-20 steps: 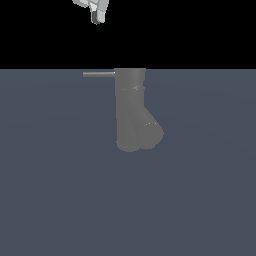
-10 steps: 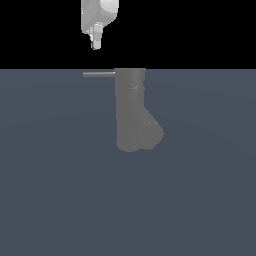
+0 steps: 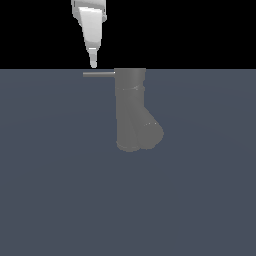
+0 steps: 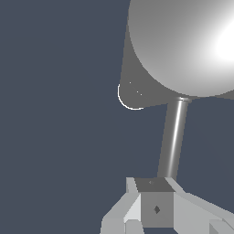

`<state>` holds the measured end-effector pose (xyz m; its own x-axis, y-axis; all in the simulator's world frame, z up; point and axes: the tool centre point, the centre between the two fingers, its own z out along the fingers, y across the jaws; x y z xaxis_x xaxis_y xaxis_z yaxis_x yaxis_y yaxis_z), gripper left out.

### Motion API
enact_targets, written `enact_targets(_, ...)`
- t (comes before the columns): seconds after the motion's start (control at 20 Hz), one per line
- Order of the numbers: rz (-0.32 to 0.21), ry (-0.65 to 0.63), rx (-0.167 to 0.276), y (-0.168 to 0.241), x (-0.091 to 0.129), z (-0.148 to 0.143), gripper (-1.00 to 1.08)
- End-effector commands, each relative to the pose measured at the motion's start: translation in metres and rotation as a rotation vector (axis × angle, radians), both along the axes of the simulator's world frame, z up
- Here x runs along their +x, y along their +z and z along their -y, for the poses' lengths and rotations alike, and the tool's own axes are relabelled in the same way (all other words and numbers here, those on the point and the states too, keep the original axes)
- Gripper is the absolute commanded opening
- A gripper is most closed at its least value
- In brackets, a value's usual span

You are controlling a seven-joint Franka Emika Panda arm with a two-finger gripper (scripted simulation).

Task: Turn on the faucet by rotating a designated handle.

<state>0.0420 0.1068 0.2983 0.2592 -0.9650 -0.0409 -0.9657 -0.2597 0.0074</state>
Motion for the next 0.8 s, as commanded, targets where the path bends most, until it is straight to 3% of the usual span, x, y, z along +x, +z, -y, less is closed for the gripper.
enact_targets(0.0, 0.005, -0.043, -0.012, -0.009, 0.007, -0.004, -1.0)
enact_targets(0.75, 0.015, -0.127, -0.039, -0.027, 0.021, -0.013, -1.0)
